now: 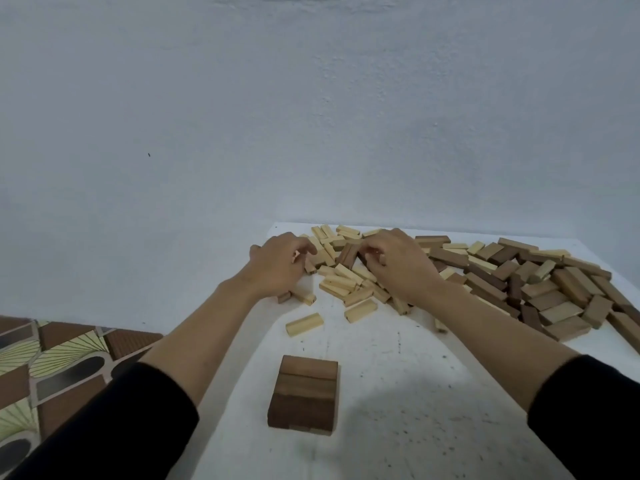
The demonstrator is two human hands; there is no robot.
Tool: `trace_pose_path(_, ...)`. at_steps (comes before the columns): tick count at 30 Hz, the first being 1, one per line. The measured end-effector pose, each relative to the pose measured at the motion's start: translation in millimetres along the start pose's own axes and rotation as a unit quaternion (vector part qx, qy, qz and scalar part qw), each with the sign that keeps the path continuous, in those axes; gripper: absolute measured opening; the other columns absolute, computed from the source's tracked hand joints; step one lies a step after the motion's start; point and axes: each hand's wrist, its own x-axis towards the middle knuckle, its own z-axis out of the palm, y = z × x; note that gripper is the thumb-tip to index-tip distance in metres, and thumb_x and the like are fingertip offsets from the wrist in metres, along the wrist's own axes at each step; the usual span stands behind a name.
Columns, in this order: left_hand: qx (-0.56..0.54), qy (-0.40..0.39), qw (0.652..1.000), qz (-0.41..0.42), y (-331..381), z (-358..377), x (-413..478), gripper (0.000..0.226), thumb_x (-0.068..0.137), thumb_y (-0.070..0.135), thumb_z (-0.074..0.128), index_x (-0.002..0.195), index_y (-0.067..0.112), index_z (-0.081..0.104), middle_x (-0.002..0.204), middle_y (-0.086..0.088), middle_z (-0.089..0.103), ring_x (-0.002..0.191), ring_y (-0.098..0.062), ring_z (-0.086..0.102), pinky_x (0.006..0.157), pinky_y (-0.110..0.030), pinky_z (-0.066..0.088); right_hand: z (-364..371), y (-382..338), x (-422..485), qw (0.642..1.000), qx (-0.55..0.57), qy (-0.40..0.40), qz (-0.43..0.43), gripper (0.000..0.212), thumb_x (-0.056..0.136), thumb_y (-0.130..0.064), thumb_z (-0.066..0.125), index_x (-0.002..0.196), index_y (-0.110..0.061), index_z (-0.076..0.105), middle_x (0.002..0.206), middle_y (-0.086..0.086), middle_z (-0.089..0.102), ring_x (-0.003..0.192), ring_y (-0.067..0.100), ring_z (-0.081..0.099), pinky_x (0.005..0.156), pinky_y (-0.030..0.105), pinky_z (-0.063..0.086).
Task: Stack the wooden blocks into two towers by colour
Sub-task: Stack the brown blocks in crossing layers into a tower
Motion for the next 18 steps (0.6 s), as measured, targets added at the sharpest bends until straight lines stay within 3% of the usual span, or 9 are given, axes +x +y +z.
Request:
trace_pose_path(5, 0.054, 0.001, 0.998, 0.012, 7, 20, 31, 0.023, 0.103, 0.036, 0.049, 0.107, 0.032, 0.072, 0.106, 0.01, 0.061, 0.104, -0.012, 0.055, 0.087, -0.041, 0.027, 9, 11, 29, 0.99, -0.107, -0.092, 0.002, 0.033, 0.098, -0.023, 0.051, 0.13, -0.024, 0.061, 0.121, -0.004, 0.057, 0.121, 0.02, 0.044, 0.094, 0.043, 0.04)
trace_pose_path(9, 0.06, 0.007, 0.998, 0.016, 16, 33, 50, 0.035, 0.099, 0.05, 0.047, 0.093, 0.029, 0.075, 0.088, 0.008, 0.059, 0.097, -0.016, 0.057, 0.087, -0.045, 0.036, 15, 15, 36, 0.986, -0.114, -0.122, 0.009, 0.039, 0.096, -0.022, 0.05, 0.133, -0.025, 0.058, 0.132, -0.003, 0.054, 0.128, 0.023, 0.041, 0.098, 0.046, 0.036)
trace_pose_path(12, 0.092, -0.012, 0.996, 0.013, 22, 39, 55, 0.044, 0.097, 0.061, 0.045, 0.09, 0.033, 0.077, 0.082, 0.006, 0.058, 0.094, -0.015, 0.056, 0.084, -0.042, 0.034, 15, 17, 37, 0.986, -0.108, -0.123, -0.009, 0.036, 0.095, -0.02, 0.05, 0.129, -0.028, 0.059, 0.136, -0.007, 0.054, 0.132, 0.019, 0.04, 0.097, 0.045, 0.032)
trace_pose_path(15, 0.038, -0.009, 0.999, 0.007, 24, 44, 54, 0.046, 0.091, 0.061, 0.049, 0.083, 0.026, 0.077, 0.069, 0.007, 0.061, 0.083, -0.013, 0.061, 0.088, -0.048, 0.044, 14, 21, 36, 0.987, -0.111, -0.112, -0.035, 0.03, 0.098, -0.022, 0.054, 0.126, -0.03, 0.058, 0.134, -0.011, 0.055, 0.13, 0.013, 0.041, 0.095, 0.041, 0.03)
trace_pose_path(18, -0.028, 0.004, 0.999, -0.015, 29, 46, 52, 0.033, 0.092, 0.049, 0.065, 0.089, 0.019, 0.079, 0.068, 0.006, 0.067, 0.077, -0.009, 0.064, 0.082, -0.04, 0.05, 15, 23, 35, 0.989, -0.11, -0.088, -0.054, 0.023, 0.098, -0.031, 0.061, 0.121, -0.031, 0.061, 0.125, -0.015, 0.059, 0.125, 0.011, 0.045, 0.091, 0.037, 0.028)
